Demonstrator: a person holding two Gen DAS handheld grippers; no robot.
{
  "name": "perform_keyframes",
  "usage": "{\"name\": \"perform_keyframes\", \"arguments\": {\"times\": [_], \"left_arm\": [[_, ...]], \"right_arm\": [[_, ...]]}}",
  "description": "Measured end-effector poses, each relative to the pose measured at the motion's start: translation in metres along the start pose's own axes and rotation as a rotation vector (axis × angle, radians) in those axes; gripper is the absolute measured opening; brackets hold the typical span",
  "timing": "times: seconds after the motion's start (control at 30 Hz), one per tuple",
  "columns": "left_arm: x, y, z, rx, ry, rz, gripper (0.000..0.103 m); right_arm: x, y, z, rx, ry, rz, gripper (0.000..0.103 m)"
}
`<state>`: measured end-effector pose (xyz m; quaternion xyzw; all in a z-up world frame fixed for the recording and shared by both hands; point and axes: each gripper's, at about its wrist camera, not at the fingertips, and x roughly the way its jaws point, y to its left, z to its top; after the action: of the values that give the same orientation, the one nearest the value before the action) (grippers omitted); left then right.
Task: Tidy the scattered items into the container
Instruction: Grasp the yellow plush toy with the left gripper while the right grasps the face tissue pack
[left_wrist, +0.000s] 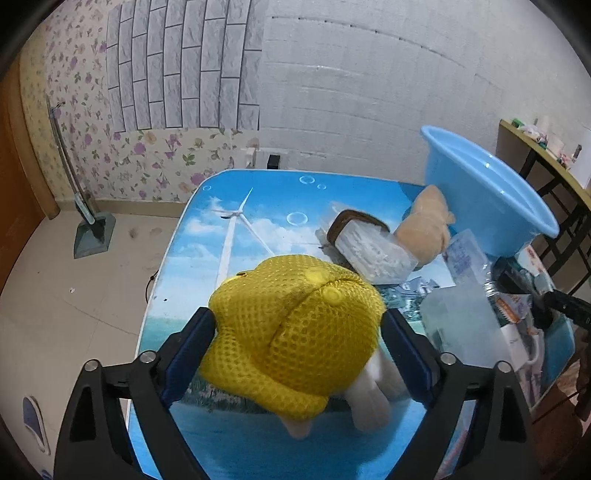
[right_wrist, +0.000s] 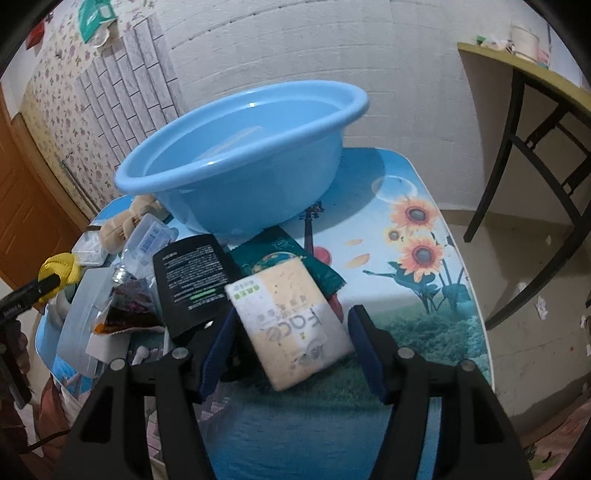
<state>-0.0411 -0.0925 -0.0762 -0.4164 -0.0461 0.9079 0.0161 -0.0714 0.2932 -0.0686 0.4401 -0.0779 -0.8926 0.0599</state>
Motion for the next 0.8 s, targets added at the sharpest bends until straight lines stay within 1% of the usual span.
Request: {"name": "perform_keyframes", "arguments": {"times": [0.1,0.23,0.3,0.33,0.37,0.4,0.43,0.6,0.8], "left_arm": [[0.007,0.003,0.000,-0.014,0.008,-0.005,0.095],[0.014,0.004,-0.003,-0.026,0.023,-0.022,0.096],[0.016,0.002,-0.003,-0.023,0.026,-0.020,0.095],[0.016,0.000,-0.004,-0.019,0.027,-0.026,0.087],[0.014,-0.002,-0.004,-0.012,0.030,-0.036,0.083],[0.013,-0.004,-0.005,-0.007,0.031,-0.045,0.073],[0.011,-0.006,-0.005,-0.002,0.031,-0.052,0.070],[-0.001,-0.013,-0.006,0.014,0.026,-0.045,0.068],[-0.027,-0.015,-0.002,0.005,-0.031,-0.050,0.068]], "right_arm": [[0.008,-0.004,-0.001,0.014,0.028,-0.008,0.063],[0.006,-0.002,-0.002,0.003,0.021,-0.013,0.062],[0.005,-0.003,-0.003,0.005,0.018,-0.006,0.059],[0.004,-0.003,-0.004,0.004,0.017,-0.007,0.056],[0.004,-0.003,-0.005,0.003,0.018,-0.009,0.056],[0.003,-0.003,-0.005,0.006,0.019,-0.009,0.055],[0.002,-0.004,-0.005,0.008,0.019,-0.009,0.055],[-0.008,-0.007,-0.008,0.022,-0.003,0.002,0.052],[-0.025,-0.005,-0.006,0.024,-0.050,0.024,0.052]]}}
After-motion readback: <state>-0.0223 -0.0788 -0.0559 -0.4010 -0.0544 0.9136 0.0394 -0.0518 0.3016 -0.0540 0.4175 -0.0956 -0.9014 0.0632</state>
